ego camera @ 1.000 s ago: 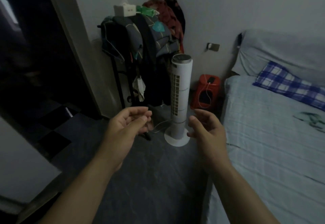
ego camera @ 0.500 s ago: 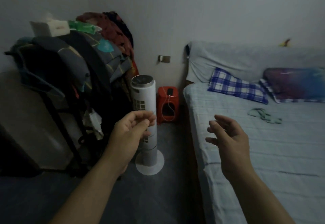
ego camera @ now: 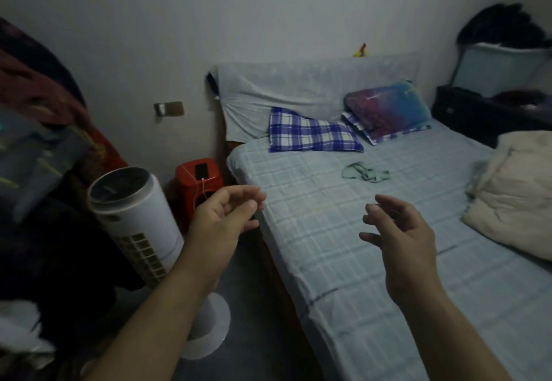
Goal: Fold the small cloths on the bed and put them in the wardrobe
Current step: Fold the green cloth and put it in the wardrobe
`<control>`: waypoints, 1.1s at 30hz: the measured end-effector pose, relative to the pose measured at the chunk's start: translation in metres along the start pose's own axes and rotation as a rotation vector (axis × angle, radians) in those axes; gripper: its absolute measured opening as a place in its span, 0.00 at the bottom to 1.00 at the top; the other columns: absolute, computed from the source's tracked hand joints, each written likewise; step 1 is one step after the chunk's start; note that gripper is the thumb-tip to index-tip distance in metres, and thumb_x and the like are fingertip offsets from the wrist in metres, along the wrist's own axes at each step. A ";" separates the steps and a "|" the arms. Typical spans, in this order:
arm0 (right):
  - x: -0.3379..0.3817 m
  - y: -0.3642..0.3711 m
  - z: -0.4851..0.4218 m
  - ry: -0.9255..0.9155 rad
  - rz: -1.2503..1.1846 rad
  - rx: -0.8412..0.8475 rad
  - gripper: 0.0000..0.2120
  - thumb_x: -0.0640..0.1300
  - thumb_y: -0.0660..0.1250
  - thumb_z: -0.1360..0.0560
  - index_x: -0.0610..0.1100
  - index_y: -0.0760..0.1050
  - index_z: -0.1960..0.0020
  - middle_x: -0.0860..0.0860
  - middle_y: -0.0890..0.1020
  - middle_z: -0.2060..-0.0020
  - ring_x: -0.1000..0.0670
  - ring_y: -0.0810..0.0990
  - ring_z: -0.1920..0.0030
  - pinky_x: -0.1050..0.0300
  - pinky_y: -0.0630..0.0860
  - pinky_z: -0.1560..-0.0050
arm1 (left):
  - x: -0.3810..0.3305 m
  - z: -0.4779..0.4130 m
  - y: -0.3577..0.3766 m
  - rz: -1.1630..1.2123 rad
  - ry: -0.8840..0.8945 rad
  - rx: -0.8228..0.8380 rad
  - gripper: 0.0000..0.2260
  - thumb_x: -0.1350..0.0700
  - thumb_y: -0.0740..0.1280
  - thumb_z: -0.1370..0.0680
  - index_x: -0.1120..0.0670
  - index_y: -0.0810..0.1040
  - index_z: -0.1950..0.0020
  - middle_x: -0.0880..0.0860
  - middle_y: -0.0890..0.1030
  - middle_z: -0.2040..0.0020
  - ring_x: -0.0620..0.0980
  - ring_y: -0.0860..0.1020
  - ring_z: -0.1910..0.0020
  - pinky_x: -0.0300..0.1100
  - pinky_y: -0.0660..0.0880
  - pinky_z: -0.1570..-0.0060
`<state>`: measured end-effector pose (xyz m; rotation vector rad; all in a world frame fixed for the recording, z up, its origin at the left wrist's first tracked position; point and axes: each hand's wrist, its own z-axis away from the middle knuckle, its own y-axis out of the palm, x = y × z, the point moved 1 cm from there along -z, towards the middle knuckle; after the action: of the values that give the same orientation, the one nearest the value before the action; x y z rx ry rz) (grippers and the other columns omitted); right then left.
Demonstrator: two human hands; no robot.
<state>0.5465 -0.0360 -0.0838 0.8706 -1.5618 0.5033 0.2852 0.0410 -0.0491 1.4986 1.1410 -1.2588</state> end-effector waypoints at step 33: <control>-0.141 0.150 -0.378 0.163 0.213 -0.366 0.11 0.42 0.70 0.23 0.56 0.79 0.45 0.55 0.85 0.52 0.54 0.85 0.52 0.59 0.81 0.60 | 0.146 -0.509 0.098 0.029 -0.227 0.463 0.13 0.61 0.66 0.19 0.44 0.85 0.49 0.44 0.87 0.46 0.43 0.85 0.46 0.41 0.82 0.51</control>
<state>0.6752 0.3724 -0.1257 0.3777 -1.5403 0.4095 0.5016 0.5287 -0.1203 1.6370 0.7044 -1.7041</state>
